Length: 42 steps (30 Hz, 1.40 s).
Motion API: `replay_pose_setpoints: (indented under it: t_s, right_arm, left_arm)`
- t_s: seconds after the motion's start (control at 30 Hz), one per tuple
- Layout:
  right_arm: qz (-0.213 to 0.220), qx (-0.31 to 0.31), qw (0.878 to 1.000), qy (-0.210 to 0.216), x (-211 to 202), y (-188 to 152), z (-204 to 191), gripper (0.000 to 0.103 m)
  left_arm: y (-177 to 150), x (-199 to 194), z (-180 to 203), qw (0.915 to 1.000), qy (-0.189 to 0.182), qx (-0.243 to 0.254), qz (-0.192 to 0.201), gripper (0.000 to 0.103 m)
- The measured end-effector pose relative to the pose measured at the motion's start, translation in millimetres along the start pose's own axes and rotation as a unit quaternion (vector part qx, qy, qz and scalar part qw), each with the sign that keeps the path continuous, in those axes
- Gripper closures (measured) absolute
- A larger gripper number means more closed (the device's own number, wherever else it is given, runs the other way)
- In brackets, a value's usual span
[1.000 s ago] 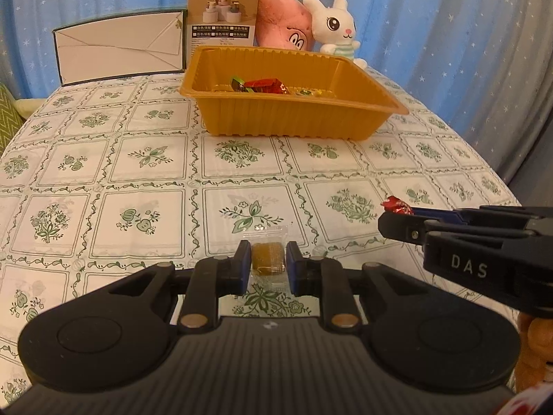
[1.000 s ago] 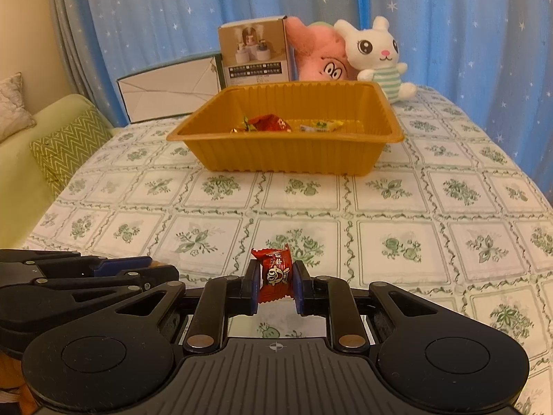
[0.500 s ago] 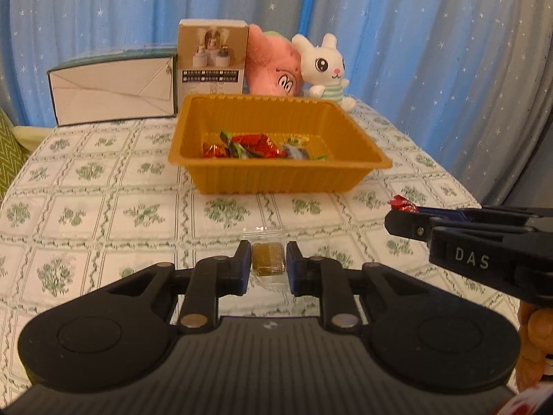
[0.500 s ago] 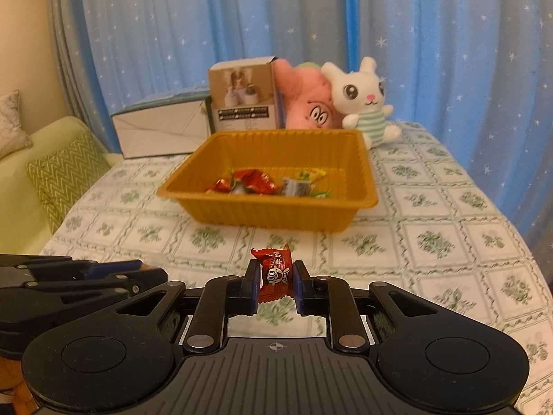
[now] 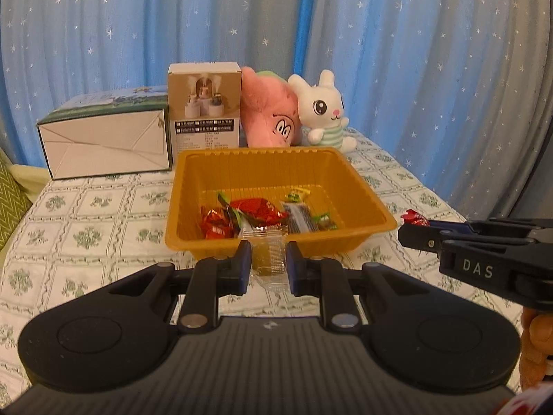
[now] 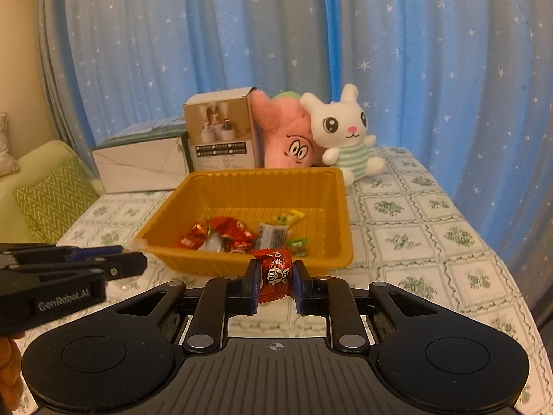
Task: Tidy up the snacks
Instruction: 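Carry both candies over the orange basket, then lower both candies into the basket and open both tools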
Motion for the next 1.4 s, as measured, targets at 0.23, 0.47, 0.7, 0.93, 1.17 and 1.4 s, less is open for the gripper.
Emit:
replay_pose_setpoints:
  t_s: [0.23, 0.47, 0.7, 0.93, 1.17, 1.4]
  right_arm:
    - [0.007, 0.011, 1.0, 0.0, 15.6, 13.1, 5.0, 0.083]
    - [0.009, 0.021, 1.0, -0.005, 36.5, 24.8, 12.3, 0.083]
    - [0.007, 0.024, 1.0, -0.009, 60.8, 38.8, 14.8, 0.083]
    - [0.002, 0.043, 0.999, -0.009, 84.7, 47.6, 22.1, 0.083]
    - [0.002, 0.052, 0.999, -0.012, 100.5, 53.4, 25.4, 0.083]
    - [-0.002, 0.06, 0.998, -0.014, 109.0, 53.4, 30.3, 0.083]
  left_arm:
    - [19.2, 13.6, -5.8, 0.9999, 0.002, -0.012, 0.007, 0.084]
    - [32.6, 32.5, -15.9, 0.9999, 0.011, -0.013, 0.004, 0.084]
    - [41.9, 54.8, -25.4, 0.9998, 0.016, -0.013, -0.001, 0.084]
    - [47.4, 73.5, -35.5, 0.9996, 0.021, -0.019, -0.007, 0.084]
    - [52.8, 86.4, -46.5, 0.9993, 0.016, -0.034, -0.01, 0.084]
    - [52.8, 100.2, -45.9, 0.9992, 0.011, -0.034, -0.017, 0.084]
Point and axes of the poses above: each gripper's, at about its wrist camera, not at the fingertips, and x roughly the way its jaws point, z to its right, y to its top, the point moved 3 cm from there along x, roughly the way its jaws point
